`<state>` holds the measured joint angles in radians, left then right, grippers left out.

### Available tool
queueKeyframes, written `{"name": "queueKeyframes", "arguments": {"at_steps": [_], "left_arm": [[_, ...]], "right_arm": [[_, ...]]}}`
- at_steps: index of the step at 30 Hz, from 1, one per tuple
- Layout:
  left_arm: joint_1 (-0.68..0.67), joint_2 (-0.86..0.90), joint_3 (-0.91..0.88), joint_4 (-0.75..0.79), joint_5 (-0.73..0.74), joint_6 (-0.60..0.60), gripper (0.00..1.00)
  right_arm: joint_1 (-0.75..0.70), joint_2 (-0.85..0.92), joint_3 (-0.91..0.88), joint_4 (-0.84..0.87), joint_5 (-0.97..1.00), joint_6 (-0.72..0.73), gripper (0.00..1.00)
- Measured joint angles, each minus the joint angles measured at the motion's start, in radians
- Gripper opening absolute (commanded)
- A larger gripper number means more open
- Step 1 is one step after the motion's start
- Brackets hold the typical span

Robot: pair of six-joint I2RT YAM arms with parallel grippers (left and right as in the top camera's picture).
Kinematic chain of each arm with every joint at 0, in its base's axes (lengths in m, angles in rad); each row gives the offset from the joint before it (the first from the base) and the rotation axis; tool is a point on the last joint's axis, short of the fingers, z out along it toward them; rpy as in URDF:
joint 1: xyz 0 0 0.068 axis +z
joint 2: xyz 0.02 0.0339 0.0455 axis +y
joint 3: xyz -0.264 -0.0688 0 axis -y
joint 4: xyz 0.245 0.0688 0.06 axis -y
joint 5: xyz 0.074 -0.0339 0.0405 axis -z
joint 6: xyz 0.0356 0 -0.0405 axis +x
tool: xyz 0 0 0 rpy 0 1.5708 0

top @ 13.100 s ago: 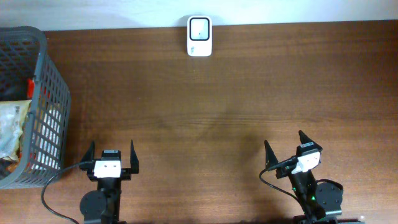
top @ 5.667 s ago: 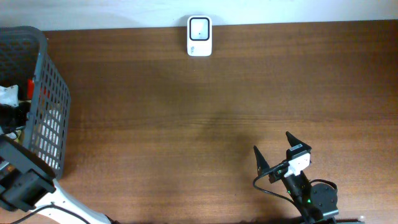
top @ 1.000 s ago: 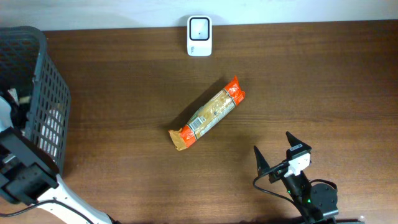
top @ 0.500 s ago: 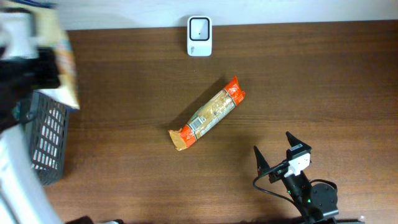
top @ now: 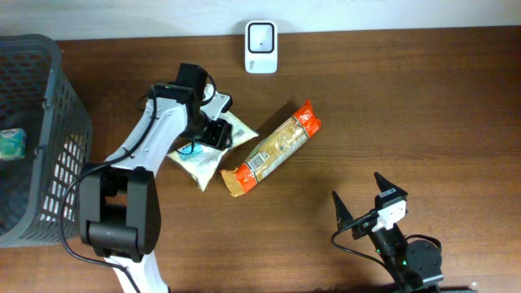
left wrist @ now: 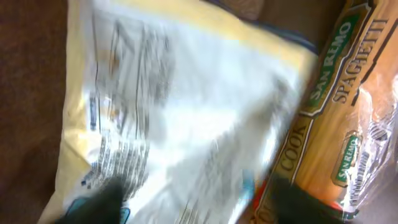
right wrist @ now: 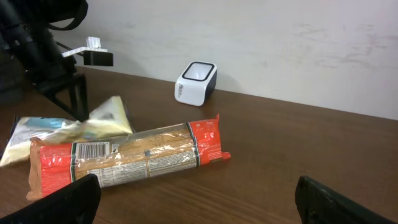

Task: Scan the item barcode
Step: 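Grasp the white snack bag from the basket and set it beside the pasta, then grasp the white tube-shaped pack from the basket and place it on the table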

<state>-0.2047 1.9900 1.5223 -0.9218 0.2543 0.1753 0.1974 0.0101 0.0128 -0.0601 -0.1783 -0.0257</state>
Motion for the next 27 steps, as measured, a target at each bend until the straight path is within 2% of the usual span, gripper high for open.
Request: {"name": "queueKeyframes", "arguments": {"at_steps": [2,5,9,13,16,19,24,27], "left_arm": [[0.000,0.000,0.021,-0.017,0.000,-0.012,0.99],[0.004,-0.020,0.172,-0.097,-0.009,-0.016,0.99],[0.012,-0.206,0.401,-0.114,-0.079,-0.015,0.99],[0.066,-0.424,0.457,-0.123,-0.233,-0.007,0.99],[0.149,-0.487,0.458,-0.126,-0.338,-0.025,1.00],[0.313,-0.503,0.458,-0.123,-0.473,-0.105,0.99],[0.587,-0.483,0.458,-0.153,-0.498,-0.226,0.99],[0.658,-0.436,0.458,-0.183,-0.471,-0.250,1.00]], "right_arm": [[0.000,0.000,0.000,0.000,0.000,0.000,0.99],[0.000,0.000,0.000,0.000,0.000,0.000,0.99],[0.000,0.000,0.000,0.000,0.000,0.000,0.99],[0.000,0.000,0.000,0.000,0.000,0.000,0.99],[0.000,0.000,0.000,0.000,0.000,0.000,0.99],[0.000,0.000,0.000,0.000,0.000,0.000,0.99],[0.000,0.000,0.000,0.000,0.000,0.000,0.99],[0.000,0.000,0.000,0.000,0.000,0.000,0.99]]}}
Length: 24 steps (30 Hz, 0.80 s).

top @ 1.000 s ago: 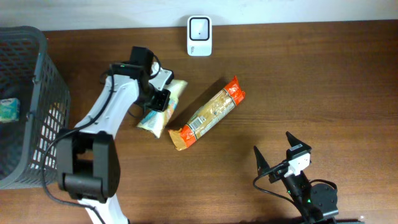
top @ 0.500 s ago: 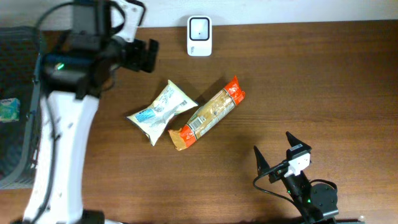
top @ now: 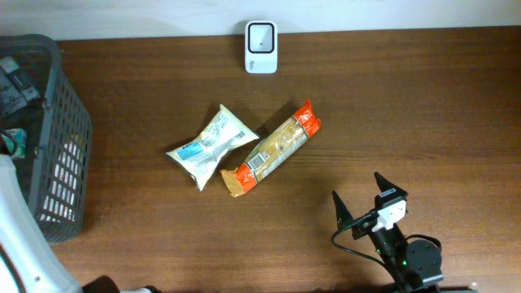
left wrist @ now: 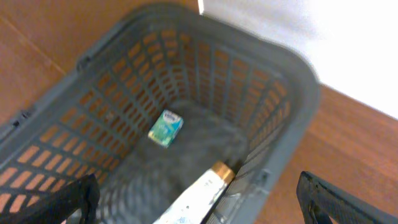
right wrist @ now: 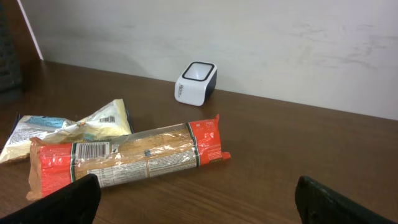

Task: Scan the item barcode
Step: 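Grasp the white tube-shaped pack from the basket and place it on the table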

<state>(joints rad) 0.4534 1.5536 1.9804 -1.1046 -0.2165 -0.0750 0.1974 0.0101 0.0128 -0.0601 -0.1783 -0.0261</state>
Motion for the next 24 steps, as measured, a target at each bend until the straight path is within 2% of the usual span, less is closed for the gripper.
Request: {"name": "queueKeyframes", "arguments": {"at_steps": [4,9,13,18,24], "left_arm": [[0.068,0.126,0.000,-0.060,0.018,-0.027,1.00],[0.139,0.226,-0.002,-0.040,0.099,-0.040,1.00],[0.146,0.297,-0.002,-0.016,0.143,-0.043,0.99],[0.152,0.349,-0.002,-0.016,0.150,-0.043,1.00],[0.222,0.349,-0.002,-0.039,0.154,-0.043,1.00]], "right_arm": [[0.000,0.000,0.000,0.000,0.000,0.001,0.99],[0.000,0.000,0.000,0.000,0.000,0.000,0.99],[0.000,0.000,0.000,0.000,0.000,0.000,0.99],[0.000,0.000,0.000,0.000,0.000,0.000,0.99],[0.000,0.000,0.000,0.000,0.000,0.000,0.99]]}}
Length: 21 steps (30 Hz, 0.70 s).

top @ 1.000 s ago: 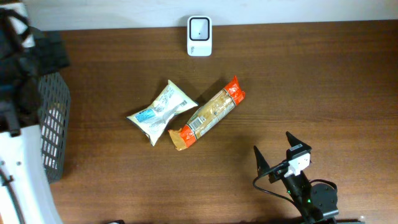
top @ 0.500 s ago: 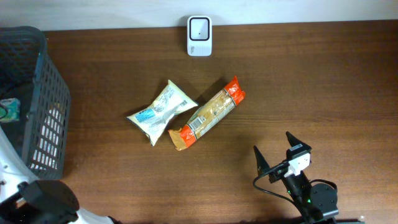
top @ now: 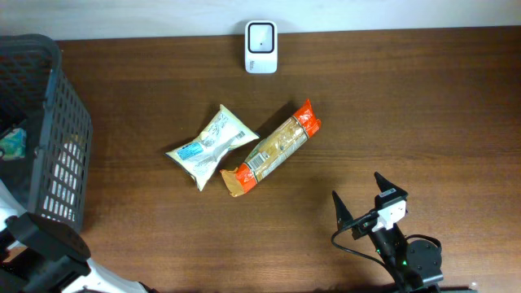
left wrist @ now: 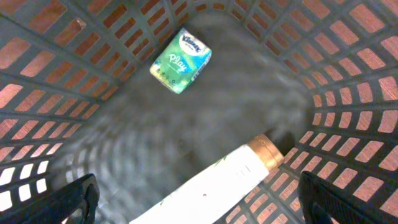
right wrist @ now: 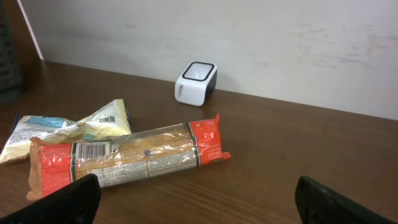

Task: Scan the item barcode
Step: 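Grasp the white tube-shaped pack from the basket and place it on the table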

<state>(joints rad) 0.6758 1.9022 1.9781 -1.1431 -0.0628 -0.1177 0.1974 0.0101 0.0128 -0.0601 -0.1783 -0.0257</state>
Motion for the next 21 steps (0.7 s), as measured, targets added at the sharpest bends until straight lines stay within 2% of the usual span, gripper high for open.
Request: {"name": "queueKeyframes", "arguments": {"at_steps": [4,12,17,21], "left_arm": [[0.000,0.008,0.000,0.001,0.000,0.005,0.99],[0.010,0.110,0.000,-0.025,0.015,0.220,0.96],[0.016,0.191,-0.006,-0.082,0.150,0.403,0.96],[0.023,0.213,-0.084,-0.089,0.208,0.479,0.96]], "right_arm": [[0.000,0.000,0.000,0.000,0.000,0.000,0.99],[0.000,0.000,0.000,0.000,0.000,0.000,0.99],[0.000,0.000,0.000,0.000,0.000,0.000,0.98],[0.000,0.000,0.000,0.000,0.000,0.000,0.99]]}}
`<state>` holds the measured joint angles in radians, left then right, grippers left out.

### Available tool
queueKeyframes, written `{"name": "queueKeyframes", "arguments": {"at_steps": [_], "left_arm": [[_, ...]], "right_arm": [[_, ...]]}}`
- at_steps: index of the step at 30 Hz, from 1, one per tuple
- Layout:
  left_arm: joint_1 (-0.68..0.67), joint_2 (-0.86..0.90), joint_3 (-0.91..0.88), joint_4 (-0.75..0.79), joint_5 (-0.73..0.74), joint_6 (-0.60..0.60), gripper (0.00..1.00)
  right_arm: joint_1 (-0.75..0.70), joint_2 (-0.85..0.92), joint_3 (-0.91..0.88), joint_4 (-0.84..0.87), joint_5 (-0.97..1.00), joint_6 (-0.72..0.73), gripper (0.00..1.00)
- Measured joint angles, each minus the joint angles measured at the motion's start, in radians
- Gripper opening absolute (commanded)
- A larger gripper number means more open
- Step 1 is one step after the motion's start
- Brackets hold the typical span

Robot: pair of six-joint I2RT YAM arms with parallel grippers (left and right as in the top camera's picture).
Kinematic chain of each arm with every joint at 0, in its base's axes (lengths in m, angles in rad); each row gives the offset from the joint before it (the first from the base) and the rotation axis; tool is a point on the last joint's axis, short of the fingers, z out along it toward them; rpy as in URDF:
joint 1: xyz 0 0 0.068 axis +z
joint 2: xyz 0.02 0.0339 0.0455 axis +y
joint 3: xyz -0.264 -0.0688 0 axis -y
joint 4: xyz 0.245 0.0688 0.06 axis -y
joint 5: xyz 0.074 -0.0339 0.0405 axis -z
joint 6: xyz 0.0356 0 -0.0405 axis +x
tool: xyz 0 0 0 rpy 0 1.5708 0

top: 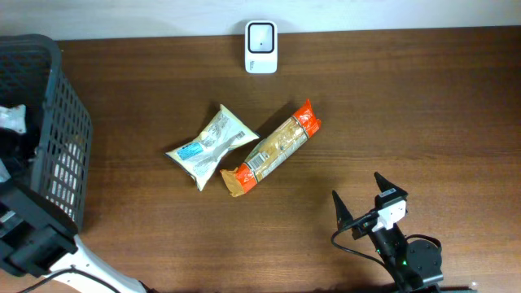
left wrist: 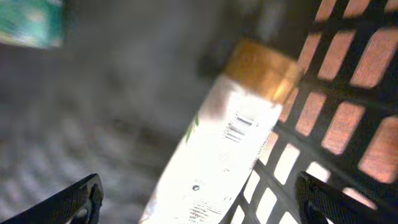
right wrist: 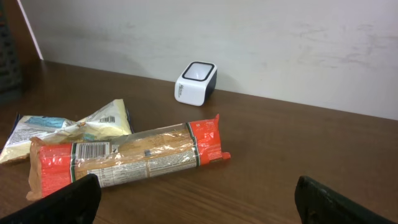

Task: Scan the item barcode
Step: 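Grasp the white tube-shaped pack from the basket and place it on the table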

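A white scanner [top: 261, 36] stands at the table's far edge, also seen in the right wrist view [right wrist: 195, 82]. A spaghetti pack [top: 272, 148] and a white-and-yellow pouch [top: 212, 145] lie mid-table. My left gripper [left wrist: 199, 200] is low inside the grey basket [top: 50, 122], open, with a white tube with a gold cap [left wrist: 214, 158] between and just below its fingers, not gripped. A green tissue pack [left wrist: 28, 22] shows blurred at the upper left. My right gripper [top: 358, 207] stands open near the front edge, with nothing in it.
The basket's mesh wall [left wrist: 348, 81] runs close along the right of the tube. In the right wrist view the spaghetti pack [right wrist: 124, 155] shows a barcode at its left end, and the pouch [right wrist: 68, 129] lies behind it.
My left gripper has dropped closer to the white tube in the basket, which now fills the view; the tissue pack has slid to the upper left corner. The right arm is unmoved.
My left gripper was first right over the pouch beside the spaghetti pack. Then it was above the basket at the table's left, then inside it over the tissue pack and tube, and now close to the tube. Pouch and spaghetti stayed put.
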<state>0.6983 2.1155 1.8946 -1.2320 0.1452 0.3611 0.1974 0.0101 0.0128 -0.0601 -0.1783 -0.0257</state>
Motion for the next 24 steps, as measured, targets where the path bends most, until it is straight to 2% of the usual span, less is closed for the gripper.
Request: {"name": "queueKeyframes", "arguments": {"at_steps": [3,5,8,10,13,20,22,24], "left_arm": [[0.014,0.004,-0.078,0.019,0.005,0.014,0.95],[0.027,0.004,-0.138,0.044,0.011,0.015,0.88],[0.028,0.004,-0.226,0.088,0.026,0.027,0.56],[0.027,0.004,-0.267,0.124,0.030,0.035,0.28],[0.027,-0.008,-0.277,0.142,0.046,0.035,0.00],[0.027,-0.015,-0.256,0.121,0.053,0.022,0.00],[0.027,0.010,-0.199,0.065,0.043,-0.012,0.00],[0.027,0.043,-0.055,-0.059,0.038,-0.070,0.00]], "right_arm": [[0.000,0.000,0.000,0.000,0.000,0.000,0.99],[0.000,0.000,0.000,0.000,0.000,0.000,0.99],[0.000,0.000,0.000,0.000,0.000,0.000,0.99],[0.000,0.000,0.000,0.000,0.000,0.000,0.99],[0.000,0.000,0.000,0.000,0.000,0.000,0.99],[0.000,0.000,0.000,0.000,0.000,0.000,0.99],[0.000,0.000,0.000,0.000,0.000,0.000,0.99],[0.000,0.000,0.000,0.000,0.000,0.000,0.99]]}}
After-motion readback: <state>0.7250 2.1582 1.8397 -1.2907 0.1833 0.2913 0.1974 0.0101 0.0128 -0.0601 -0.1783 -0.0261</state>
